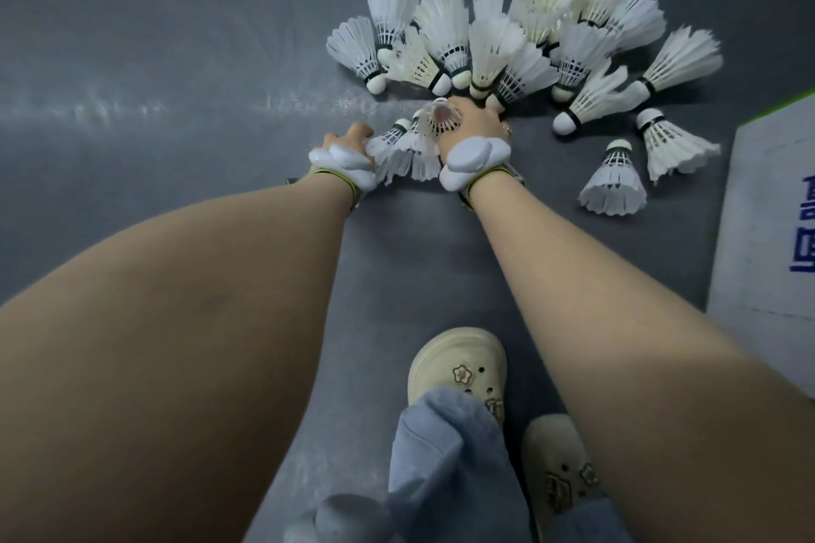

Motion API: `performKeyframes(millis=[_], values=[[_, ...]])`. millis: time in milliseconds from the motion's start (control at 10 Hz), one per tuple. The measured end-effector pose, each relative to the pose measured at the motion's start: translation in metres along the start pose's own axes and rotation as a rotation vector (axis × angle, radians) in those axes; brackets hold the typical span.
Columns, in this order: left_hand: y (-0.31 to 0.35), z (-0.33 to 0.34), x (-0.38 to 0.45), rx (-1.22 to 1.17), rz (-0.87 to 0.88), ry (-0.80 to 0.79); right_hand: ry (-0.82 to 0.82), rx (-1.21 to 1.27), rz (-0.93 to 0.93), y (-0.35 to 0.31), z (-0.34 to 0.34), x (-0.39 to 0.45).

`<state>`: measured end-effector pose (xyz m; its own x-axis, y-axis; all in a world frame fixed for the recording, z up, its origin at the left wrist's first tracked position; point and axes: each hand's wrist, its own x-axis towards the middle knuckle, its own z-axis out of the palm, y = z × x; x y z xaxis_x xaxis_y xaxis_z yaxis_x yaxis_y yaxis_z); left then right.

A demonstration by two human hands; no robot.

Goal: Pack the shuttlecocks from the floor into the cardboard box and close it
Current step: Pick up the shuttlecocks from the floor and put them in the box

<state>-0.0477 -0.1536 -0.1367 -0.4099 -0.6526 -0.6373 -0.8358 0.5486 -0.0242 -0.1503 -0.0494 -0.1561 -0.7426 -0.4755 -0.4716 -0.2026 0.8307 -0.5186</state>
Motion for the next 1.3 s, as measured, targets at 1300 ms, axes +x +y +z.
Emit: performKeyframes(millis=[1300], values=[[0.092, -0.166, -0.365, -0.584, 0.563, 0.472, 0.610, 0.451, -0.086, -0.049, -0.315, -0.310]])
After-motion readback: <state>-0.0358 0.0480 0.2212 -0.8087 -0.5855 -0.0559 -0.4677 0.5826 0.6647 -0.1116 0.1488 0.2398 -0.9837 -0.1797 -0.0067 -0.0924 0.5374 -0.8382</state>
